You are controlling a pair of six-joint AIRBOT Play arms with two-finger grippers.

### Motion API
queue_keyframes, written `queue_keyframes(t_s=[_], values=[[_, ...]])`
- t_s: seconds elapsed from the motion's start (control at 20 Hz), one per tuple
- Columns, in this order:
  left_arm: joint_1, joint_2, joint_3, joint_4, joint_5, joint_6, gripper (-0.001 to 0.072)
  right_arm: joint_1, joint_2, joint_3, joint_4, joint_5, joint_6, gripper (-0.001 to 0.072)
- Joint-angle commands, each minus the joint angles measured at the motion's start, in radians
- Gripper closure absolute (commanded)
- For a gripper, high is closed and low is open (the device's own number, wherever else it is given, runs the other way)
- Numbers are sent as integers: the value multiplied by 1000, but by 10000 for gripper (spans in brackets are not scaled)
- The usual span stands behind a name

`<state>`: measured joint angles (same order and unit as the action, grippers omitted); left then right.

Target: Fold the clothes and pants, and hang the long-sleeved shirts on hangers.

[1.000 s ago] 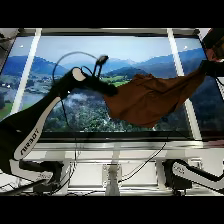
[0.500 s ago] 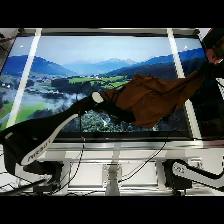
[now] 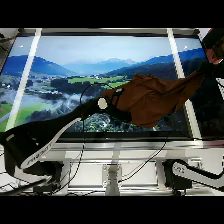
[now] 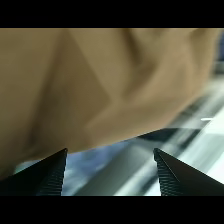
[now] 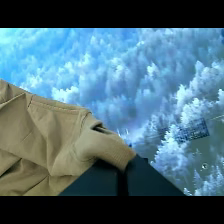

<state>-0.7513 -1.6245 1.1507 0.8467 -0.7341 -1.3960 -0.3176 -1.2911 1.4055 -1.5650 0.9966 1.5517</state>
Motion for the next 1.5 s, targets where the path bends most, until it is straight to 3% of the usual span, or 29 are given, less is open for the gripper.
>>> queue_keyframes(t_s=[0.0,0.15,0.7,0.8,0.85,0.95,1.0,1.15,1.35,1.45], values=[[-2,44,0,227,-42,-176,130,0,0,0,2,-5,1,699],[-3,18,-2,79,-34,-216,130,0,0,0,2,7,1,698],[-31,-84,0,-48,197,-217,142,1,2,0,37,12,1,698],[-32,-96,0,-48,204,-217,253,1,4,0,80,14,1,699],[-32,-99,0,-48,209,-217,255,1,4,0,98,15,1,698],[-32,-100,0,-48,234,-217,483,1,4,0,128,18,1,698],[-32,-100,0,-48,247,-217,701,1,4,0,137,23,1,698],[-21,-97,20,-47,251,-204,694,2,10,0,156,43,-1,699],[80,-6,124,10,169,-27,694,2,76,3,153,68,-53,698],[158,105,158,88,131,-8,694,2,145,3,154,66,-53,698]])
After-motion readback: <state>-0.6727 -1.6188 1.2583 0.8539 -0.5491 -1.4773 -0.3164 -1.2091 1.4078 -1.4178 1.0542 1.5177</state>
